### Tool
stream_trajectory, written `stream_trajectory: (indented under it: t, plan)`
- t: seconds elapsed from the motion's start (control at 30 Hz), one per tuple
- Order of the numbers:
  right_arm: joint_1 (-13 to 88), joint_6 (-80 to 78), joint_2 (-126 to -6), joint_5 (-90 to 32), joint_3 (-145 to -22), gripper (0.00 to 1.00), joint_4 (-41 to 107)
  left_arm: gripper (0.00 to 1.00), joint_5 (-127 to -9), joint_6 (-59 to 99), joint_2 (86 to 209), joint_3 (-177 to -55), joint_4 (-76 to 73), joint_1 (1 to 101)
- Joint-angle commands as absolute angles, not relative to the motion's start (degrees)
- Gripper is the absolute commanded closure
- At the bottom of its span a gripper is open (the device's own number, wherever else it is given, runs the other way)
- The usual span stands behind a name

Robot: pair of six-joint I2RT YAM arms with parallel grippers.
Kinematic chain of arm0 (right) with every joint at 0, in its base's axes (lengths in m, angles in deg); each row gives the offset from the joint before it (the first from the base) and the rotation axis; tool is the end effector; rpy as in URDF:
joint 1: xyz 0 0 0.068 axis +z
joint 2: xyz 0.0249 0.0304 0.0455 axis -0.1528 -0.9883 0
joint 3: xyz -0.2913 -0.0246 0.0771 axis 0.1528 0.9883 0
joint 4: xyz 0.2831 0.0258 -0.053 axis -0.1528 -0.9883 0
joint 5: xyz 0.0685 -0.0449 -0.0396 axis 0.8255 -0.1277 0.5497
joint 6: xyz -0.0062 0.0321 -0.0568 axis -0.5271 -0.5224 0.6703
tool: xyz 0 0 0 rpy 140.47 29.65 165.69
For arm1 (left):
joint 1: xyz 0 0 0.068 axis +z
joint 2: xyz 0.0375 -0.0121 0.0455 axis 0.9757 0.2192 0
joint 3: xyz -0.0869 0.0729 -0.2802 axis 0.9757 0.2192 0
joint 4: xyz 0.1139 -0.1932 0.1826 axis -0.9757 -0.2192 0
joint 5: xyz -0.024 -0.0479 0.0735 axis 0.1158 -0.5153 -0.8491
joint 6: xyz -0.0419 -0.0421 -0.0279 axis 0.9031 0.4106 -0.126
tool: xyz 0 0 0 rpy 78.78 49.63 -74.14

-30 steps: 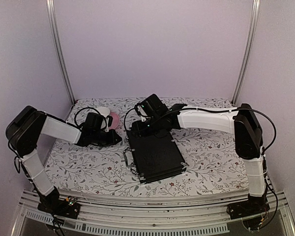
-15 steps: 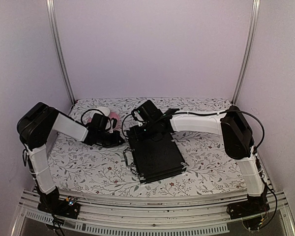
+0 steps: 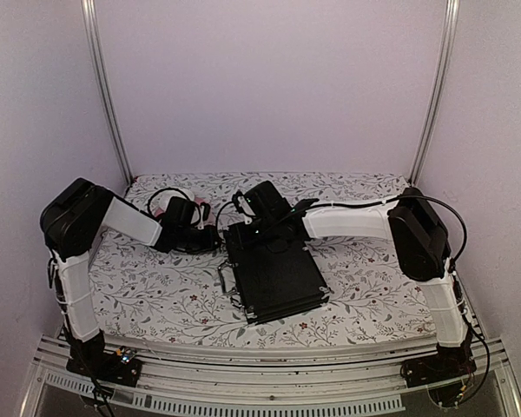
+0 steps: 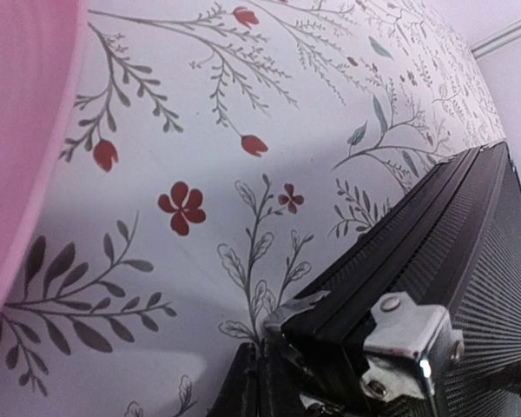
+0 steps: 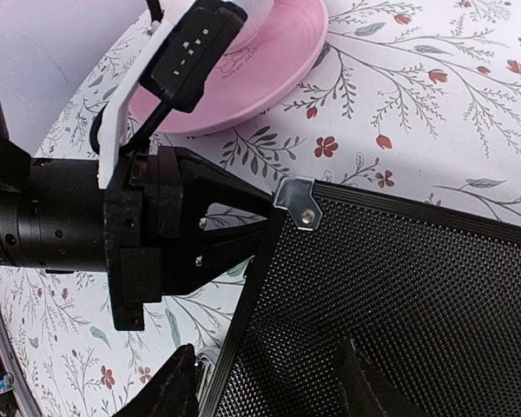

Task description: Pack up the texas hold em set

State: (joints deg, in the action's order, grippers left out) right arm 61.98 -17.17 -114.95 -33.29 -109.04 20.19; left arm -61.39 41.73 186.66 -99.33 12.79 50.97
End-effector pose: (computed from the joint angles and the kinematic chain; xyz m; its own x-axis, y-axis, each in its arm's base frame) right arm 0.3401 0.4592 0.1729 -0.6958 -0.2746 -0.6637 -0.5999 0.7303 0.3267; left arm 0.3754 -0.2008 0.0926 -0.8349 -0.1744 -0.5221 0.1701 0.8203 -0.5460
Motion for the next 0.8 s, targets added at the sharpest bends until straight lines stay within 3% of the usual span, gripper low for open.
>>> stream_trajectory:
  t: [0.0,0.5,0.77]
  plan:
    - [62.0,-19.1,-118.9,-31.5,-104.7,0.47,12.8,0.97,-59.0,41.8,189.9,-99.9,10.4,48.0]
    - [62.1,-20.7,-117.3,-32.7,-101.3,0.48,13.4,0.96,-68.9,40.0,178.7,-92.7,6.7,46.8]
    - [62.0,-21.0,-117.2,-32.6,-101.0,0.48,13.8,0.96,-65.8,38.8,182.2,-95.3,6.7,46.4]
